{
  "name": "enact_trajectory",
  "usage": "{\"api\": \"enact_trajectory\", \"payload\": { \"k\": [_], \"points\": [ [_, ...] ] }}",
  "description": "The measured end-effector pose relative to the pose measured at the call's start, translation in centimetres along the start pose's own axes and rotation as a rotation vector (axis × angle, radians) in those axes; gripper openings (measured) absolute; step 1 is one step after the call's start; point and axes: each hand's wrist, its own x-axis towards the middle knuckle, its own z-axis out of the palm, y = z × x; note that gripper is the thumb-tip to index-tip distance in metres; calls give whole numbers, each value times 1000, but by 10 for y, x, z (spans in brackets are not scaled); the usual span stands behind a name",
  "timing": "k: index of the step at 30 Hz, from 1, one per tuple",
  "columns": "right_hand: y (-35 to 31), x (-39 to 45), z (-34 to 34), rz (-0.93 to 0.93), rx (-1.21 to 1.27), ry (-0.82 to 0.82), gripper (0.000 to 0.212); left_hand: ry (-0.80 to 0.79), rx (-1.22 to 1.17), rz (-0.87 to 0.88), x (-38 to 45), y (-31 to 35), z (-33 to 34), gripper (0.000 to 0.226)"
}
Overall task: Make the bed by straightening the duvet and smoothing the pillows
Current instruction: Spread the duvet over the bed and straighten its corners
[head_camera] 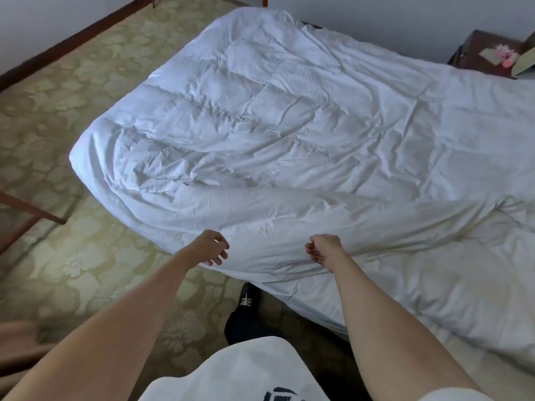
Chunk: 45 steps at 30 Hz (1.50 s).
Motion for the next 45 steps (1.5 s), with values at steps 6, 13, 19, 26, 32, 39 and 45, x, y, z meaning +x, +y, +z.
{"api": "enact_trajectory", "payload": {
  "k": [6,13,19,26,32,39,45],
  "points": [
    [19,40,18,137,44,48,15,-70,170,-49,50,2,-17,18],
    [70,74,8,349,251,149,23,-199,267,-72,101,2,10,16],
    [103,94,60,409,292,-28,97,-290,372,-47,137,-19,27,15],
    [100,97,148,271,586,-100,67,-376,487,11,147,-65,2,17],
    [36,52,184,-30,768,-55,32,-354,129,-134,123,-75,-39,70],
    [-115,-32,198,-316,1002,162,28,-502,-1621,-664,127,-78,-96,139],
    [-147,-89,196,-439,1106,152,19,-192,-1619,-136,95,-5,-191,46]
  ]
}}
